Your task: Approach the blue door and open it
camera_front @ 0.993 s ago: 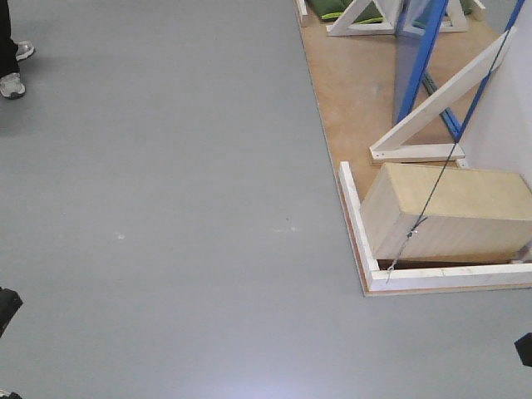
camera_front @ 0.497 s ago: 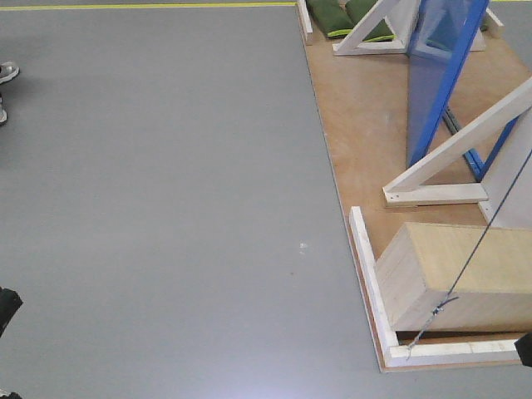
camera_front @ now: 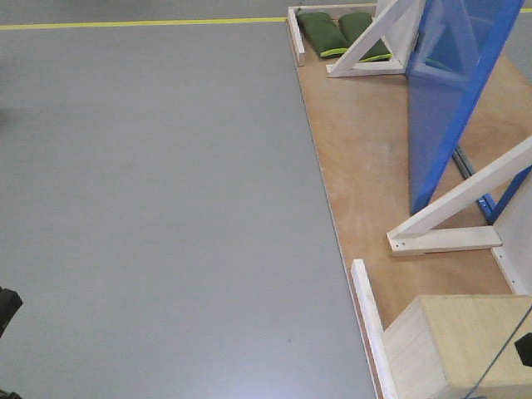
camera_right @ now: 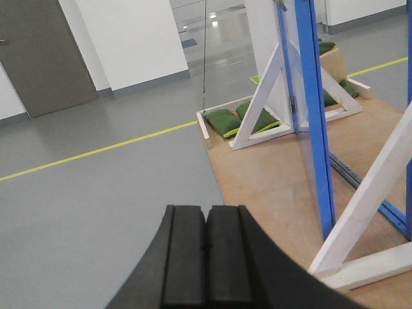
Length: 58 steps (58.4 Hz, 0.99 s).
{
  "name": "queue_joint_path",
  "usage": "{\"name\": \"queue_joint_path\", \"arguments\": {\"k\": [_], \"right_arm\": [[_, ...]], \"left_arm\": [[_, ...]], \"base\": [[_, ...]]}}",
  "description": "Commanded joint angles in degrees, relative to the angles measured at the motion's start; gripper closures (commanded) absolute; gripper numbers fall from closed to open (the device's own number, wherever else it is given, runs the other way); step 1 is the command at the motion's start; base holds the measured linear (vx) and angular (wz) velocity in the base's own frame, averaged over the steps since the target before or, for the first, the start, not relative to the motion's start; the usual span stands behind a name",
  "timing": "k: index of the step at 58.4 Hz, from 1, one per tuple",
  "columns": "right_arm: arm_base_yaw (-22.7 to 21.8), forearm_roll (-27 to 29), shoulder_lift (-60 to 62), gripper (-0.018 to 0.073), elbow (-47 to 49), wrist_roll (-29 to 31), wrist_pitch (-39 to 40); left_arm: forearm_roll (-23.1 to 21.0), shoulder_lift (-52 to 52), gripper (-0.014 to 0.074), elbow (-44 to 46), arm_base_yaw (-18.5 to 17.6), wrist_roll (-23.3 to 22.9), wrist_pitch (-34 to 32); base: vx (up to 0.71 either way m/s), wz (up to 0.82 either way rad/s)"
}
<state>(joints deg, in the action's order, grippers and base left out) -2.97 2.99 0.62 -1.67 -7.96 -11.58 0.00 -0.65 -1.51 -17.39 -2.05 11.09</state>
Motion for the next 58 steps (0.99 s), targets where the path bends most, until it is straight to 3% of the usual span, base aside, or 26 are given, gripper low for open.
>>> {"name": "queue_joint_path", "arguments": {"k": [1,58], "right_arm": [[0.02,-0.15,0.75,0.0561,-0.17,0.11,4.63],[0.02,-0.15,0.75,0.0561,-0.17,0.11,4.63]], "left_arm": [[-0.33,-0.72,0.0524,1.41,-0.17,-0.34,-4.61],[-0.33,-0.72,0.0524,1.41,-0.17,-0.34,-4.61]], "base": [[0.48,-0.04],[0.42,0.07]]}}
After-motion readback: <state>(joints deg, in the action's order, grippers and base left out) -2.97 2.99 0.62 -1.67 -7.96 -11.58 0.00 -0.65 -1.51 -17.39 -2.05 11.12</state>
